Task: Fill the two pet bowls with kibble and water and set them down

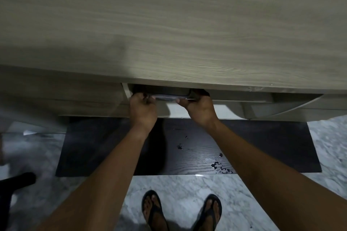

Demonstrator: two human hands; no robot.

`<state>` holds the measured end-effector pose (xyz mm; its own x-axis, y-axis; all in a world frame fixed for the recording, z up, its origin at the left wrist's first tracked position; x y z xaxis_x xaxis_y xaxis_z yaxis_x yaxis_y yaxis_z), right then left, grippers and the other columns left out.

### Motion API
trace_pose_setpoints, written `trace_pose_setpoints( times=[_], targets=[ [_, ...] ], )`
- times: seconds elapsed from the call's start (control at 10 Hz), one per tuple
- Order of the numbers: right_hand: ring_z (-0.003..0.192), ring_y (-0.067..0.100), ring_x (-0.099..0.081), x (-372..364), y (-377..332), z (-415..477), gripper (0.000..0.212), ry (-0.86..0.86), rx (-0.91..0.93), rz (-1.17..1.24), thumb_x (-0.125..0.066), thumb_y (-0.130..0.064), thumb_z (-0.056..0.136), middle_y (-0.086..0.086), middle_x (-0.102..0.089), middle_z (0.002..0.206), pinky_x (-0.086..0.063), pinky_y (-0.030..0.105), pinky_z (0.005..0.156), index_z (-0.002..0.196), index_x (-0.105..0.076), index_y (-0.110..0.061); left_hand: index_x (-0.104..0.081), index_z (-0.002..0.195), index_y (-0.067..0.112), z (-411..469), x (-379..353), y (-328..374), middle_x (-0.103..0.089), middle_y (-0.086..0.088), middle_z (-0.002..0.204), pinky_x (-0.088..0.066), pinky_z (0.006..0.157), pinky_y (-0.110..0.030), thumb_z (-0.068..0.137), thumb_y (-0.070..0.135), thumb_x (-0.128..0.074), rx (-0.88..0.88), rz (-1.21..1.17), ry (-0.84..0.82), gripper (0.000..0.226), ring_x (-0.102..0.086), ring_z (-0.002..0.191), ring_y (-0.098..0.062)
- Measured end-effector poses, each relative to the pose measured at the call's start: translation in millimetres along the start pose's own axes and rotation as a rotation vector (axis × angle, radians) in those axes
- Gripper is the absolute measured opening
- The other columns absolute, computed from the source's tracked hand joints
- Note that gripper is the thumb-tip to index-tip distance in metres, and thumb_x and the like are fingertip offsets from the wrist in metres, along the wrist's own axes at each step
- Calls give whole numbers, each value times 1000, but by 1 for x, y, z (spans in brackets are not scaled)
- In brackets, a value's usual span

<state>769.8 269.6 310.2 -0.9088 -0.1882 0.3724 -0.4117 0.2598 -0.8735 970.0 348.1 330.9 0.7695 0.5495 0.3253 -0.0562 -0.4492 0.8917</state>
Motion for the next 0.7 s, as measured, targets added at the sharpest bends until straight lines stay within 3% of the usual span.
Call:
trace_pose_setpoints(
  times=[0.1, 0.3, 0.4, 0.5, 0.6, 0.7],
  targets=[
    [66, 19, -48, 0, -7, -2, 39, -4, -3, -1, -88, -15, 77, 5, -51, 66, -41, 26, 59, 69, -54, 3, -45, 62, 18, -1, 1, 2, -55, -4, 71, -43, 72, -27, 93, 9, -59, 15, -21, 24, 35, -55, 75, -20],
    [70, 10, -54, 2, -2, -12, 25, 24, -5, 36, -85, -19, 82, -2, -62, 79, -43, 20, 69, 79, -60, -16, -42, 63, 19, -5, 2, 2, -46, 5, 64, -37, 67, -23, 96, 12, -57, 38, -1, -1, 37, -46, 65, -13],
    [73, 9, -53, 2, -3, -16, 23, 34, -9, 51, -84, -21, 83, -1, -65, 89, -43, 24, 77, 92, -64, -12, -42, 64, 20, -7, 2, 3, -47, 6, 65, -37, 67, -22, 96, 13, -57, 41, -5, -17, 36, -45, 62, -8],
    [73, 5, -54, 3, -3, -20, 23, 24, -22, 37, -82, -23, 85, -9, -63, 86, -41, 22, 78, 93, -62, -16, -44, 68, 17, -8, 2, 4, -52, 2, 71, -39, 69, -24, 96, 15, -58, 11, -13, -25, 31, -49, 68, -13],
    [76, 2, -55, 5, -7, -32, 38, 1, -78, -4, -80, -30, 87, -7, -65, 99, -40, 16, 78, 118, -62, -17, -45, 74, 13, -14, 4, 4, -53, -3, 77, -41, 71, -27, 96, 17, -58, 4, -4, -52, 26, -50, 73, -16],
    [91, 12, -61, 9, -6, -43, 61, 35, -110, -42, -79, -36, 87, -4, -63, 114, -42, 19, 87, 140, -56, -14, -58, 93, 11, -22, 4, 2, -63, -3, 98, -47, 87, -27, 96, 19, -59, 19, -15, -109, 9, -59, 94, -20]
  ],
)
Point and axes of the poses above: each hand's wrist, its own z-axis towards the middle knuckle, its own x-axis out of the back of the hand, y = z × x, the point moved 9 cm from there along z, towards the middle knuckle
